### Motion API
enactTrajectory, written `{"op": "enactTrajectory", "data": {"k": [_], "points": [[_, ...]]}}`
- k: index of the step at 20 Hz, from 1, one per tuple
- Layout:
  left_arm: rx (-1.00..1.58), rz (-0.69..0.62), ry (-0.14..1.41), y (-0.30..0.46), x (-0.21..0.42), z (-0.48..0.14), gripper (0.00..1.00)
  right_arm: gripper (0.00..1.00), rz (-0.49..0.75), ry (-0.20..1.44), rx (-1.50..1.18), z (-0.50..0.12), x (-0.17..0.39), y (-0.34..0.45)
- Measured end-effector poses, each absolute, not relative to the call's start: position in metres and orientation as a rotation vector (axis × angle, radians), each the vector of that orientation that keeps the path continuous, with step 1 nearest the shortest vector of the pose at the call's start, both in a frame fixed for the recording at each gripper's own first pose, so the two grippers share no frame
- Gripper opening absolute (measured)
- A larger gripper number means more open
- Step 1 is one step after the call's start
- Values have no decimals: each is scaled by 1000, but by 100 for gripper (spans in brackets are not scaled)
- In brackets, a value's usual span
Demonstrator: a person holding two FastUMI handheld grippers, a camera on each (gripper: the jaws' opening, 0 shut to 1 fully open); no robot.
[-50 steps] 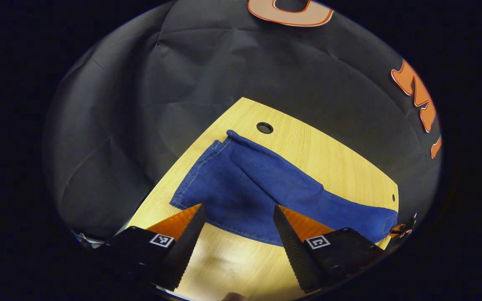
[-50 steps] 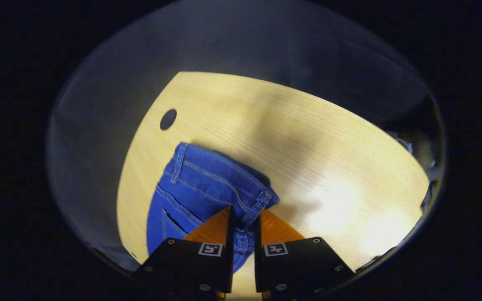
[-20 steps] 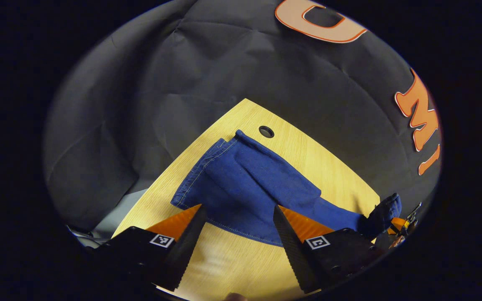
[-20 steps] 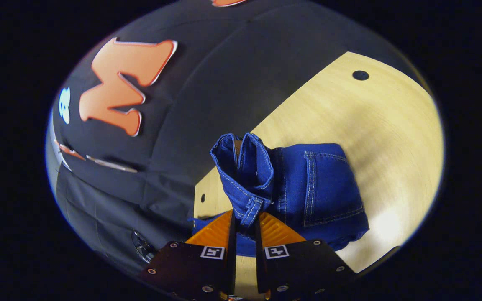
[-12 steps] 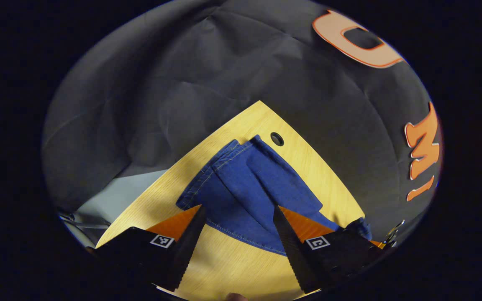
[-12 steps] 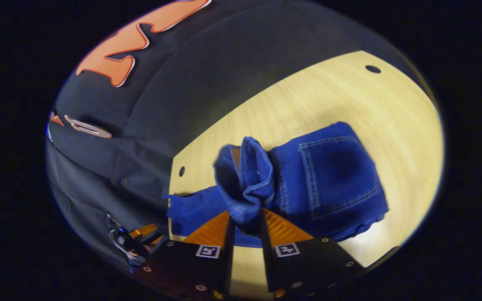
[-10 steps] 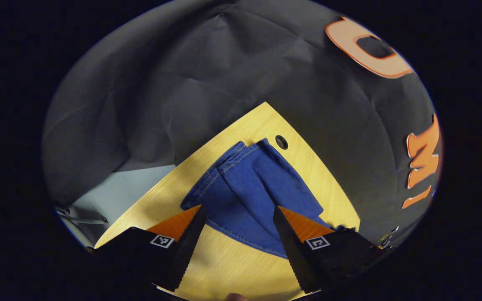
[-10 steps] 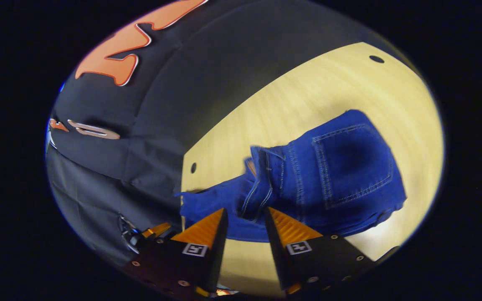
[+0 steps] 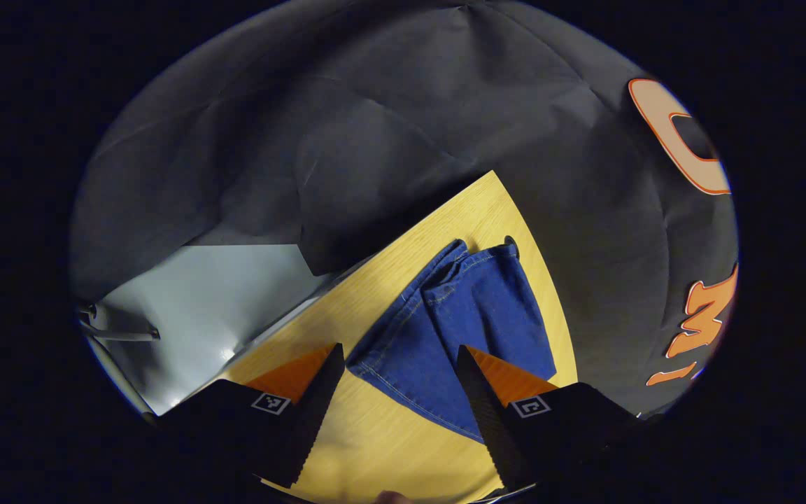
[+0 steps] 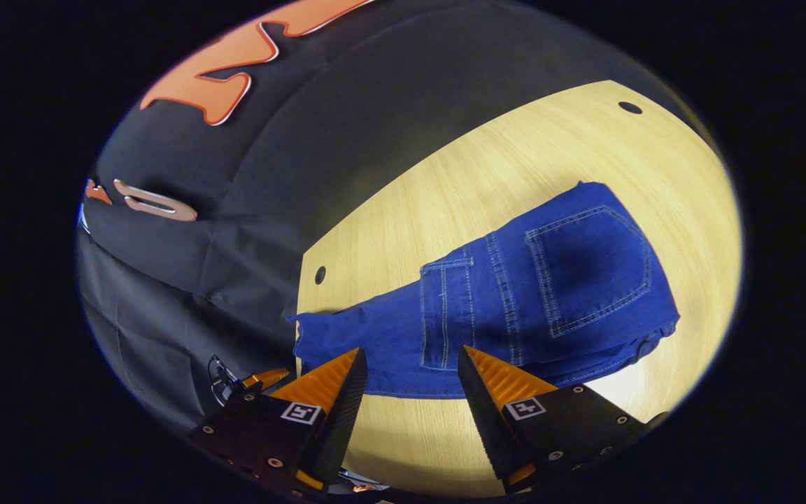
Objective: Grasp the waist and the cuffs of the jeans and fold them to make the two legs overlap; first hold the waist and fold one-third of the jeans toward the cuffs, then hold the cuffs and fold the remaining one-third in the same direction to finish folding.
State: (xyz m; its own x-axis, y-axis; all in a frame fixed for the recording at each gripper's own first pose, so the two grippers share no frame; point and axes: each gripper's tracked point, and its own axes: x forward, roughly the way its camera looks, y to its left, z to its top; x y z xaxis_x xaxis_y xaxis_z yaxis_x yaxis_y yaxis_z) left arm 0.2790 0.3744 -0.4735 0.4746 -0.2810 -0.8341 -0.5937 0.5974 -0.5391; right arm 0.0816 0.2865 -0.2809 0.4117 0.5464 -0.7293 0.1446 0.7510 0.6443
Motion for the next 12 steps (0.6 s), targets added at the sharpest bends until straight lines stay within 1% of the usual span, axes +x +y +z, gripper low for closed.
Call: {"op": "enactTrajectory", "data": {"k": [2,7,11,12], "points": [[-962,199,1076,372,291,-473,96,81,256,1122,737,-275,84,278],[-944,98,1064,362,314,-474,95,81,214,1105,786,-271,83,262],[-887,49,1049,351,333,-479,95,81,182,1102,793,-270,77,248],[-862,60,1052,351,336,-483,94,80,177,1099,798,-269,76,245]]}}
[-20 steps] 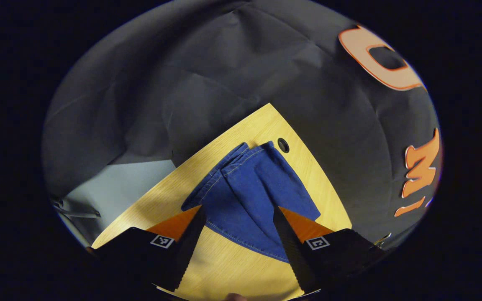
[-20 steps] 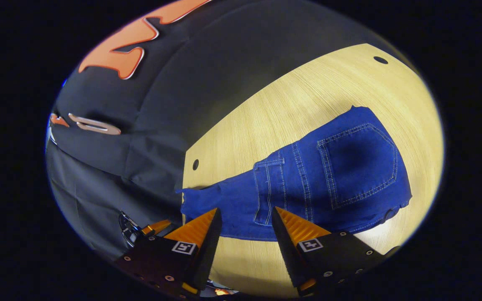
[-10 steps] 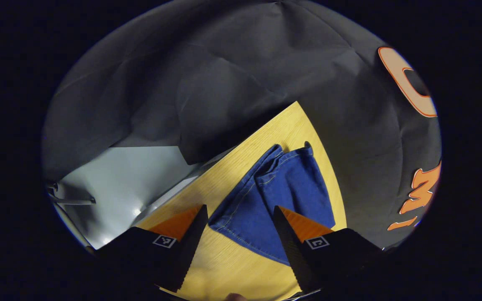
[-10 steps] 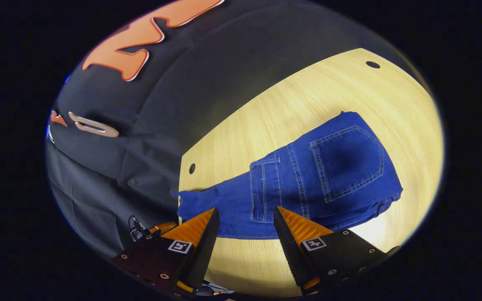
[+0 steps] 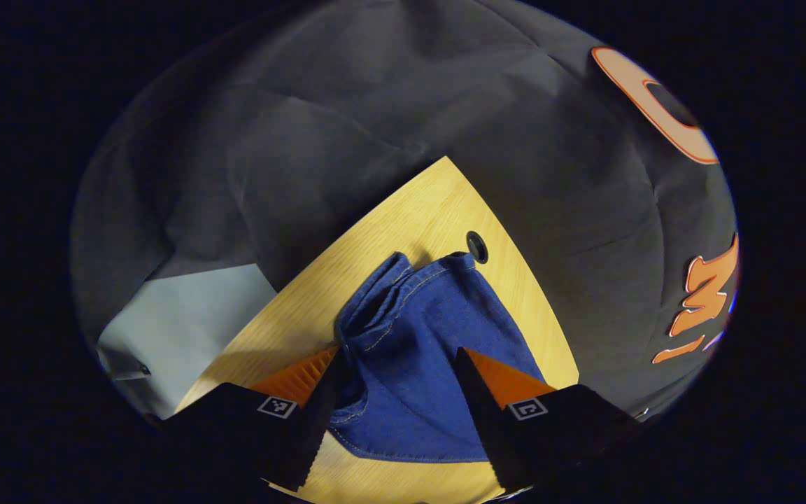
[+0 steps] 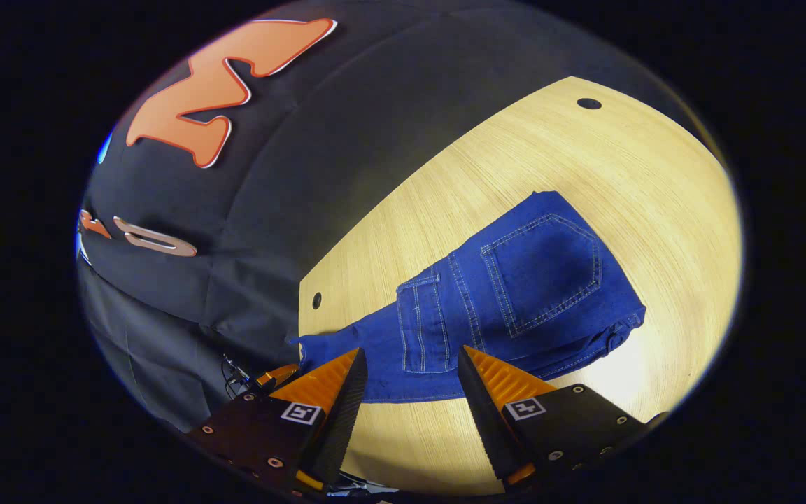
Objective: Grasp the waist and the cuffs of the jeans and fold them to make the two legs overlap; first hold the waist and fold one-third of the jeans toward the cuffs, then hold the cuffs and fold the remaining one-third in the same direction to finish folding.
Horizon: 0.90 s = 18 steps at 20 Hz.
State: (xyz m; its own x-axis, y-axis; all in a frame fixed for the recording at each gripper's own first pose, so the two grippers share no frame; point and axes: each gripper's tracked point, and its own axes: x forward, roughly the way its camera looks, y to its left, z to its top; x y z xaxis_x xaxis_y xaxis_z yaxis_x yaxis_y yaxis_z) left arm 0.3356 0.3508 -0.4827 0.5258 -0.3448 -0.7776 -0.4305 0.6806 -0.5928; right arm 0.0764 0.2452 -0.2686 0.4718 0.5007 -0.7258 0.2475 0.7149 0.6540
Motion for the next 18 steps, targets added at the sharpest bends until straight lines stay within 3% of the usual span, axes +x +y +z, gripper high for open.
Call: {"op": "enactTrajectory", "data": {"k": [1,5,6,7,11,12,14,16,18], "points": [[-844,71,1060,351,338,-488,94,80,168,1093,800,-269,76,241],[-920,129,1050,349,343,-489,16,81,153,1090,801,-266,76,235],[-932,150,1027,352,347,-490,15,81,153,1084,803,-264,77,234],[-944,143,1031,349,345,-489,4,81,153,1082,803,-263,76,233],[-906,94,944,346,347,-447,3,81,149,1036,797,-258,82,222],[-891,80,917,344,347,-429,3,70,149,1023,796,-258,85,219],[-869,48,861,334,346,-394,3,89,155,1008,782,-258,90,212],[-840,14,821,324,343,-364,3,97,165,988,746,-256,95,206],[-799,-26,783,306,344,-334,3,97,187,980,730,-252,96,202]]}}
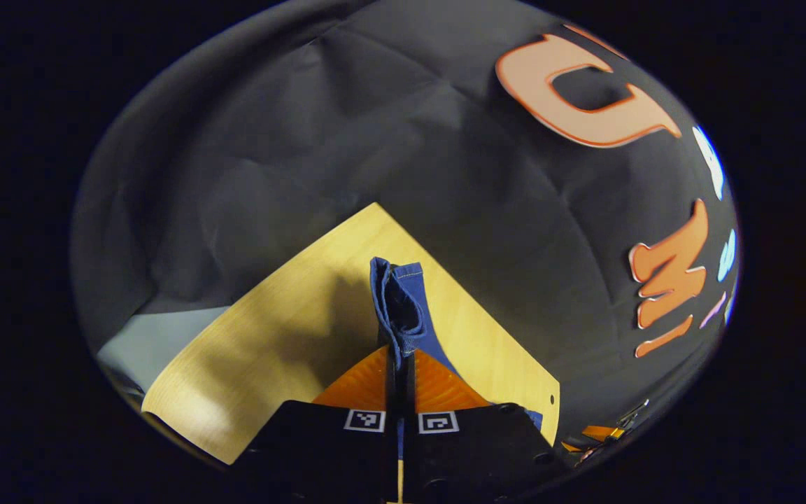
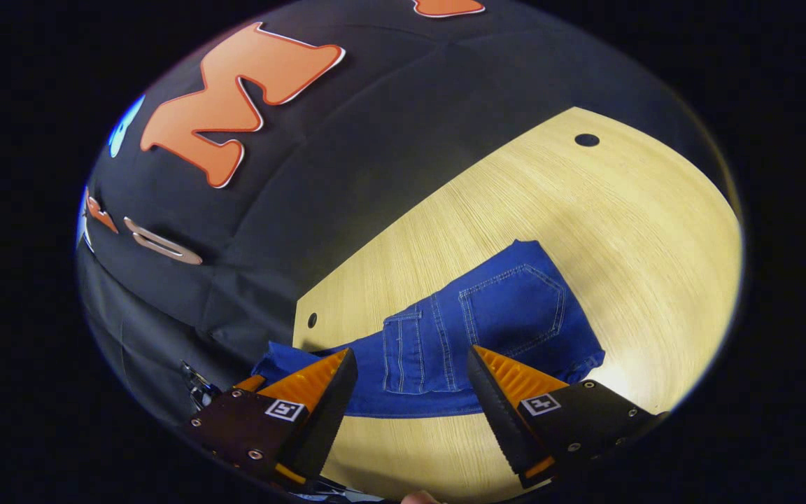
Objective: Grasp the waist and the cuffs of the jeans and fold them to make the two legs overlap; first hold the waist and fold one-third of the jeans toward the cuffs, then hold the cuffs and fold the remaining one-third in the same direction to finish folding.
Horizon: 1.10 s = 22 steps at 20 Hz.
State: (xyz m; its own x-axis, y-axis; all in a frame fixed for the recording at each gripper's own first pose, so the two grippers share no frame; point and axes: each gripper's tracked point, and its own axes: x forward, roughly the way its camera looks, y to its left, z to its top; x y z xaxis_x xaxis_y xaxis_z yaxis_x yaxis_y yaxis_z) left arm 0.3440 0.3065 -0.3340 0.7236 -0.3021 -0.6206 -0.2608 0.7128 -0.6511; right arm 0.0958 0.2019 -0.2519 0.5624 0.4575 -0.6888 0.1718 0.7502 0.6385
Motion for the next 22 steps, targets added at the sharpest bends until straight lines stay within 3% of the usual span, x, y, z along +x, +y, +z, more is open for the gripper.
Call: {"op": "enactTrajectory", "data": {"k": [12,22], "points": [[-700,-241,631,166,346,-184,3,98,235,918,644,-237,102,159],[-578,-401,644,10,352,-147,3,98,259,832,529,-221,107,122]]}}
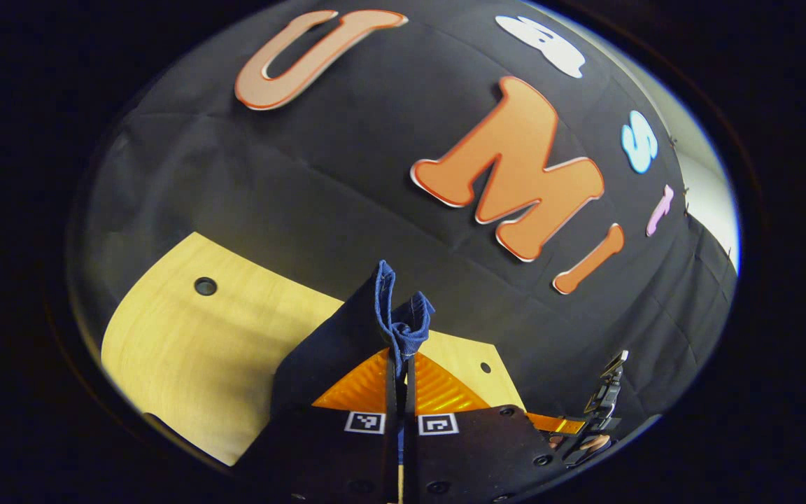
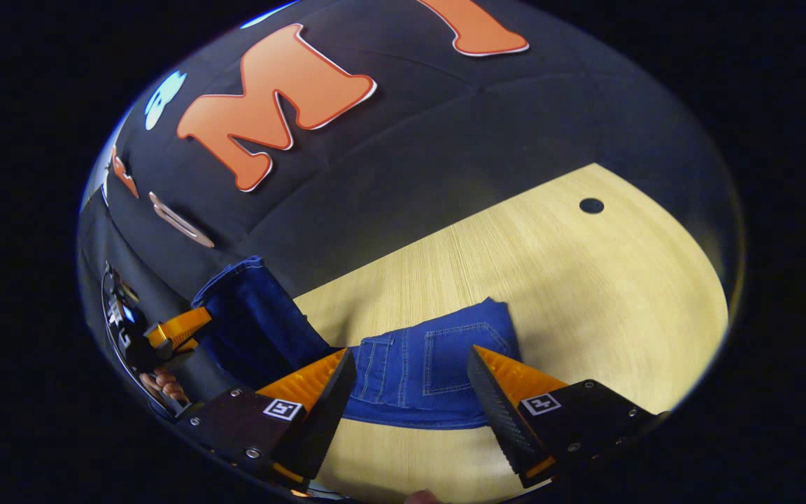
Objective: Grasp the waist and the cuffs of the jeans and fold them to make the two legs overlap; first hold the waist and fold one-third of the jeans toward the cuffs, then hold the cuffs and fold the remaining one-third in the same direction to finish folding.
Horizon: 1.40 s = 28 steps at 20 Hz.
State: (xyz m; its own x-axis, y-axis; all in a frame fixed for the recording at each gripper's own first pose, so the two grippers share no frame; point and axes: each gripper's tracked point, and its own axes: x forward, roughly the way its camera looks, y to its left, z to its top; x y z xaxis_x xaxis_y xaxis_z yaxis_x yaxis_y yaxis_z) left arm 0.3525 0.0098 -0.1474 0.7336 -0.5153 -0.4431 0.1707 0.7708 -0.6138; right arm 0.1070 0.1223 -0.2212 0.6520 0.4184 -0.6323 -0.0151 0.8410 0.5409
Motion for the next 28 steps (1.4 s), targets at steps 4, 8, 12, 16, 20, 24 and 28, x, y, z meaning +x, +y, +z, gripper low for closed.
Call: {"op": "enactTrajectory", "data": {"k": [4,8,12,16,20,24,28], "points": [[-532,-453,670,-54,347,-143,3,98,280,785,482,-206,112,110],[-456,-501,706,-117,343,-152,3,98,281,761,486,-198,115,93],[-381,-516,740,-158,340,-165,3,98,271,746,476,-197,121,79],[-299,-684,893,-206,298,-196,30,98,263,730,463,-197,123,63],[-217,-725,811,-203,286,-184,70,98,251,705,419,-195,129,55],[-137,-609,677,-162,312,-168,95,98,246,594,326,-166,140,53],[-95,-495,546,-123,328,-143,96,98,258,398,212,-112,150,64]]}}
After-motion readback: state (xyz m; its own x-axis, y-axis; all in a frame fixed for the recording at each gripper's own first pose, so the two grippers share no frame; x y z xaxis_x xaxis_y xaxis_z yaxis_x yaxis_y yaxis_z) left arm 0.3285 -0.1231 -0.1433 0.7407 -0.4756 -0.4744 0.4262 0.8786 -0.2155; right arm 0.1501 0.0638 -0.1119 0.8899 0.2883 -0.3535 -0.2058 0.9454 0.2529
